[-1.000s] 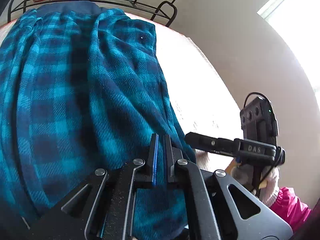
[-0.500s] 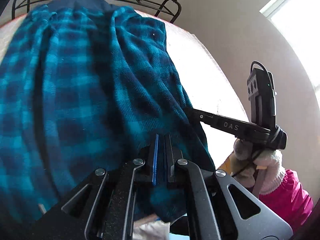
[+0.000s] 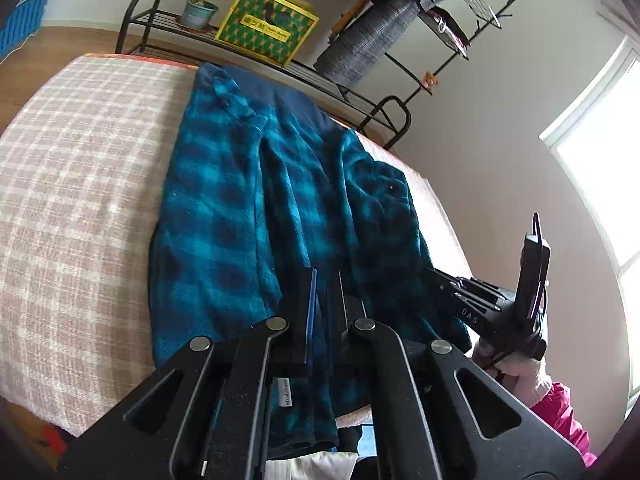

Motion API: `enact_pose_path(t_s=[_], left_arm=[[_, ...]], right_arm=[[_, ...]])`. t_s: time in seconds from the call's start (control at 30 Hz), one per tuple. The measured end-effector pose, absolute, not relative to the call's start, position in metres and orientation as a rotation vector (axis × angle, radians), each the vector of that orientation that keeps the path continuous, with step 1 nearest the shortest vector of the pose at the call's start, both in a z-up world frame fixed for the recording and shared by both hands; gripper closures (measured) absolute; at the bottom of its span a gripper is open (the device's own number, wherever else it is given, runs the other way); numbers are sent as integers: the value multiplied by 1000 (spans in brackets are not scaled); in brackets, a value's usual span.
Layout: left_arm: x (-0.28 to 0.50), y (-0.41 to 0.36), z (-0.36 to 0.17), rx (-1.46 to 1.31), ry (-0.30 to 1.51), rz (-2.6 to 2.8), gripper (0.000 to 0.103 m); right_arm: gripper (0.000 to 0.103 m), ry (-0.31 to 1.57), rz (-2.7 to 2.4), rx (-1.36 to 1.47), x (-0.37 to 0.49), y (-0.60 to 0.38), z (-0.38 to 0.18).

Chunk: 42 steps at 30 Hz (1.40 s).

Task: Fold large clothes

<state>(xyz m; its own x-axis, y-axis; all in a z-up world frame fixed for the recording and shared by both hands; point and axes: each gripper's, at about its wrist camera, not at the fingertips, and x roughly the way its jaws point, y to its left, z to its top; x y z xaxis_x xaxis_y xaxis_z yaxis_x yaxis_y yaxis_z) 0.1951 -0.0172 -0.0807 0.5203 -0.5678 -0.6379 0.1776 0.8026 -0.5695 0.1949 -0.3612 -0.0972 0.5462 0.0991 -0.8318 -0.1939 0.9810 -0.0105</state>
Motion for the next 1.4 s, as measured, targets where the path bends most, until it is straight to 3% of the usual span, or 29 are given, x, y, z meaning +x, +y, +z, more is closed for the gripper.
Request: enact_pose_path(t_s=[0.23, 0.67, 0.8, 0.87, 0.93, 1.2, 1.4], left_arm=[[190, 19, -73, -537, 893, -422, 103], [187, 46, -73, -549, 867, -372, 103], [189, 44, -78, -541, 883, -373, 103], [188, 39, -81, -529, 897, -382, 103], [187, 35, -82, -512, 907, -391, 103], [183, 15, -103, -470, 984, -426, 98], [180, -9, -119, -412, 1049, -465, 96]], right_arm=[[101, 965, 260, -265, 199, -281, -104], [101, 1071, 398, -565, 192, -181, -174], [100, 1086, 415, -467, 196, -191, -167], [93, 1094, 465, -368, 196, -199, -158], [76, 1094, 522, -236, 190, -214, -143], [74, 995, 494, 72, 140, -312, -106], [71, 1031, 401, 241, 124, -377, -134]])
